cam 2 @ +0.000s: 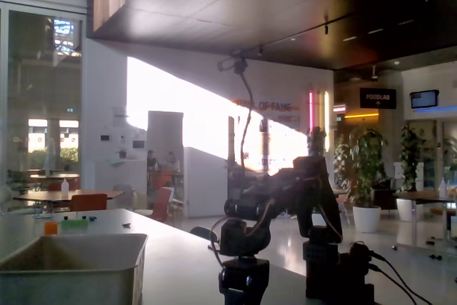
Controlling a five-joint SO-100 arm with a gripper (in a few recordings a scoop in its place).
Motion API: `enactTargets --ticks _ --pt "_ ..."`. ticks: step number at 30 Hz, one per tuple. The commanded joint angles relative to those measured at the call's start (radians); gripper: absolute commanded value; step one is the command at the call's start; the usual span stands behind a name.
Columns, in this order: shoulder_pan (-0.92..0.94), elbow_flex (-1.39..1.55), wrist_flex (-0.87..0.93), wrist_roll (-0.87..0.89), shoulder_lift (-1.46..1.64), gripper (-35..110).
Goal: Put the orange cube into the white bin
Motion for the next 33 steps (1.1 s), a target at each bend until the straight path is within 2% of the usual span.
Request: enactTargets --ticks 1,7,18,33 --pt "-0.002 -0.017 0.003 0.002 0.012 28" --pt "0.003 -0.015 0.005 0.003 0.014 28" --pt "0.135 -0.029 0.058 -0.009 0.017 28" --pt "0.175 -0.031 0.058 -0.008 0.081 28"
